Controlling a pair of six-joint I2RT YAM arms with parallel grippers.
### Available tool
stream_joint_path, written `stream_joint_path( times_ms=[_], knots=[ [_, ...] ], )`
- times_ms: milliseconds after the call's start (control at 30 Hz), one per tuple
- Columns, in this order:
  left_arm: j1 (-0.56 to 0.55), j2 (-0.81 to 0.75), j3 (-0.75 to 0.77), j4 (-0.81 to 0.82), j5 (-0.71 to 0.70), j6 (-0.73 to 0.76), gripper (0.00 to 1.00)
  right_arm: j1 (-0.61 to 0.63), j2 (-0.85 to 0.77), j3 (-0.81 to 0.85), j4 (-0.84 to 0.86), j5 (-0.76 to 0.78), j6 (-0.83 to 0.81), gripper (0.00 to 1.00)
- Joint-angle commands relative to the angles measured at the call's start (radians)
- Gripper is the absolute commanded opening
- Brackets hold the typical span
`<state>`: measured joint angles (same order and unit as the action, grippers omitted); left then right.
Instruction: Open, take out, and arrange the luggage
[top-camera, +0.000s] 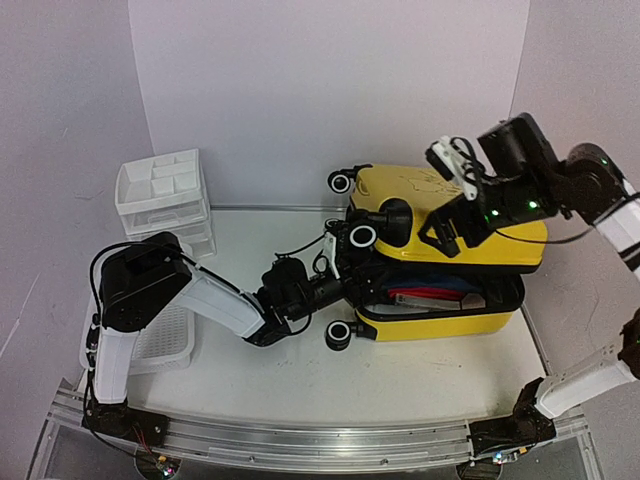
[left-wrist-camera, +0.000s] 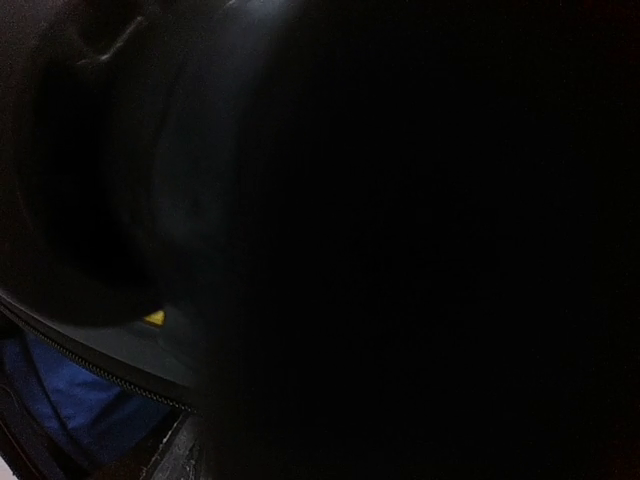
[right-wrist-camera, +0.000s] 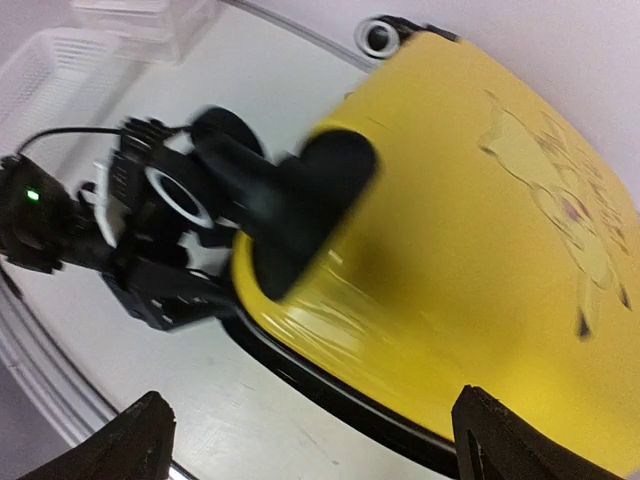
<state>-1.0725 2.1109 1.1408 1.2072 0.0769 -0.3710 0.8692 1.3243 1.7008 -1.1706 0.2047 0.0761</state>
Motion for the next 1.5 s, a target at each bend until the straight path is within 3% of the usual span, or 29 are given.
stream_joint_path(
  times_ms=[0,267,500,633,833,933,1167,1467],
  knots=[
    [0.017,-0.054,0.084,0.122,-0.037,0.011,0.66,-0.080,-0.182,-0.155,-0.066,0.306,0.035,0.98],
    [0.034,-0.073,0.141,0.062,-0.096,0.040,0.67,-0.252,-0.340,-0.285,-0.092,0.474,-0.005,0.98],
    [0.067,-0.086,0.210,-0.017,-0.097,0.055,0.67,-0.387,-0.322,-0.352,-0.039,0.191,0.168,0.98],
    [0.076,-0.087,0.252,-0.070,-0.113,0.071,0.67,-0.392,-0.321,-0.413,-0.022,0.233,0.249,0.98],
    [0.090,-0.100,0.288,-0.120,-0.131,0.083,0.67,-0.391,-0.278,-0.450,0.030,0.502,-0.056,0.98],
    [0.094,-0.097,0.315,-0.142,-0.135,0.078,0.67,-0.393,-0.250,-0.452,0.174,0.560,-0.187,0.98],
    [0.116,-0.091,0.368,-0.197,-0.129,0.052,0.67,-0.406,-0.077,-0.336,0.454,0.496,-0.329,0.98],
    [0.126,-0.174,0.281,-0.324,-0.088,0.051,0.71,-0.478,0.166,-0.051,0.502,0.485,-0.444,0.98]
  ],
)
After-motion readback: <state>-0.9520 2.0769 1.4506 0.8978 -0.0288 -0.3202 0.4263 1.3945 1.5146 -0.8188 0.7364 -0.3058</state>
